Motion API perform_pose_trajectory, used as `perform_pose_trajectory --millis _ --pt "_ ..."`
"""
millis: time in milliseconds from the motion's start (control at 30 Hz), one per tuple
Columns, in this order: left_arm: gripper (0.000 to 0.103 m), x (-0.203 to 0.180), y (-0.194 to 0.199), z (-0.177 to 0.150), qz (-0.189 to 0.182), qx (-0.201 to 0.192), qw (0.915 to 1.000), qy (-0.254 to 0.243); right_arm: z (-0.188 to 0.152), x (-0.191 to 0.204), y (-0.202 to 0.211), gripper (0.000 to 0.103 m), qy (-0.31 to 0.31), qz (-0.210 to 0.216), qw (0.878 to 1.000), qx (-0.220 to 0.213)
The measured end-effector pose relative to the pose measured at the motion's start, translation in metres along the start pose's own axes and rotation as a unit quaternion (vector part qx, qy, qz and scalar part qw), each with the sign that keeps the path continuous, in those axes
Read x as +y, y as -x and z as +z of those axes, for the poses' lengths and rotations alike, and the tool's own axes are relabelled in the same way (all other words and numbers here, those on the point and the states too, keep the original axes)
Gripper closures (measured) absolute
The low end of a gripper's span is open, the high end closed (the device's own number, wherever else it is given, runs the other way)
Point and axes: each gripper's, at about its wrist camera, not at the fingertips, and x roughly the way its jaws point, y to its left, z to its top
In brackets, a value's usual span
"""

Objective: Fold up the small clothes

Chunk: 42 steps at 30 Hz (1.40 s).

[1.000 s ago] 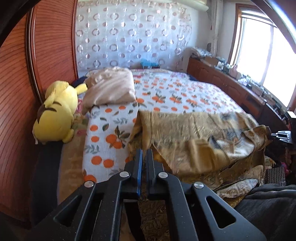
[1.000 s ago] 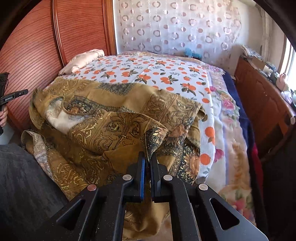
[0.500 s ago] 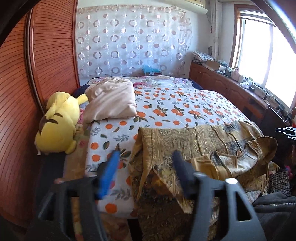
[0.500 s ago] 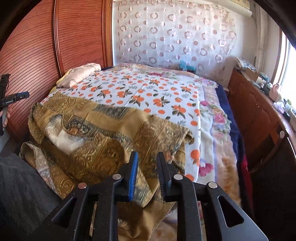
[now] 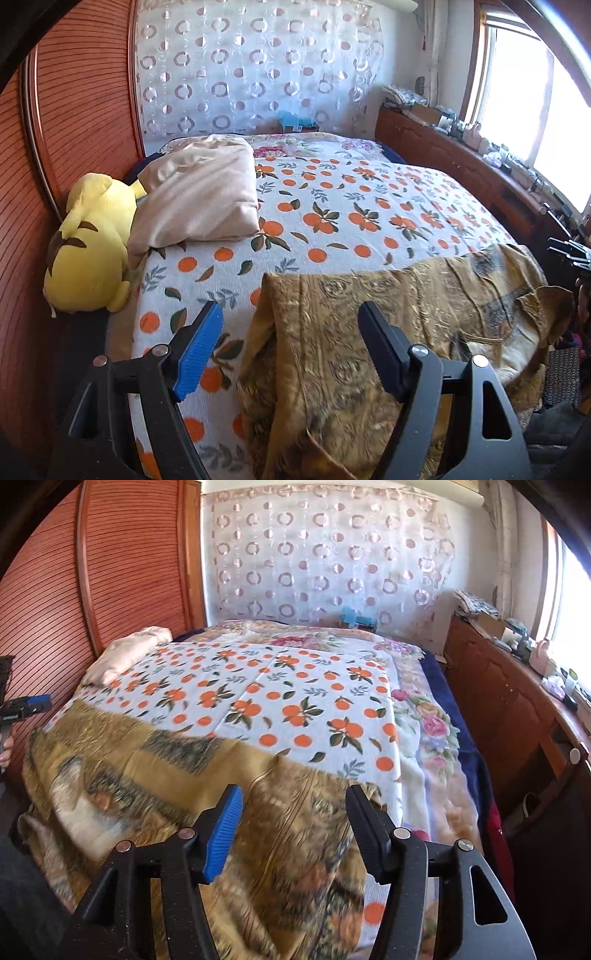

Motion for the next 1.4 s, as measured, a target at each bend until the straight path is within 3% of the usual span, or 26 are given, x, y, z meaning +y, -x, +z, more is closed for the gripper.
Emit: perform_pose_trajectory --millis 333,533,633,700,733,833,1000,1100,1133,1167,1233,1333,1400 --pt "0.027 0.0 -0.026 0.014 -0.002 0.02 0.9997 -0.011 0.005 -0.026 -0.047 0.043 -0.043 -0.027 0.998 0.035" --pt "0.027 0.002 -0.045 0.018 0.002 0.038 0.9992 -0.009 0.004 -0.052 -0.073 0.044 -0.11 -0.006 0.992 0.06" --pt "0.027 0.004 -0.052 0.016 0.003 0.046 0.9989 -0.004 0.008 -0.053 -0.078 0.053 -0.122 0.016 0.991 0.061" --pt "0.027 0.005 -0.057 0.014 0.006 0.053 0.9986 -0.002 0.009 -0.053 -0.08 0.074 -0.119 0.026 0.991 0.062" --pt "0.027 0.005 -0.059 0.012 0.007 0.057 0.9984 0.0 0.009 -0.052 -0.08 0.097 -0.114 0.026 0.991 0.063" --pt "0.027 0.007 -0.063 0.01 0.013 0.063 0.998 0.001 0.007 -0.062 -0.068 0.098 -0.109 0.006 0.993 0.035" --pt "0.027 0.009 -0.065 0.007 0.007 0.069 0.9976 0.001 0.001 -0.054 -0.062 0.098 -0.092 -0.002 0.995 0.036" --pt "0.041 0.011 -0.068 0.007 -0.014 0.074 0.9971 0.007 0.0 -0.052 -0.067 0.089 -0.086 -0.006 0.996 0.04" --pt "0.043 0.011 -0.069 0.007 -0.019 0.077 0.9968 0.009 -0.001 -0.053 -0.069 0.078 -0.088 -0.006 0.995 0.041" --pt "0.044 0.011 -0.069 0.007 -0.019 0.075 0.997 0.007 -0.001 -0.051 -0.071 0.061 -0.089 -0.007 0.995 0.043" --pt "0.045 0.009 -0.071 0.008 -0.018 0.077 0.9969 0.003 -0.002 -0.052 -0.076 0.042 -0.09 -0.007 0.995 0.047" --pt "0.047 0.006 -0.071 0.008 -0.014 0.079 0.9968 -0.003 -0.003 -0.054 -0.083 0.041 -0.092 -0.003 0.994 0.057" --pt "0.055 0.004 -0.071 0.007 -0.02 0.077 0.9968 -0.007 -0.005 -0.055 -0.085 0.041 -0.095 0.012 0.994 0.056"
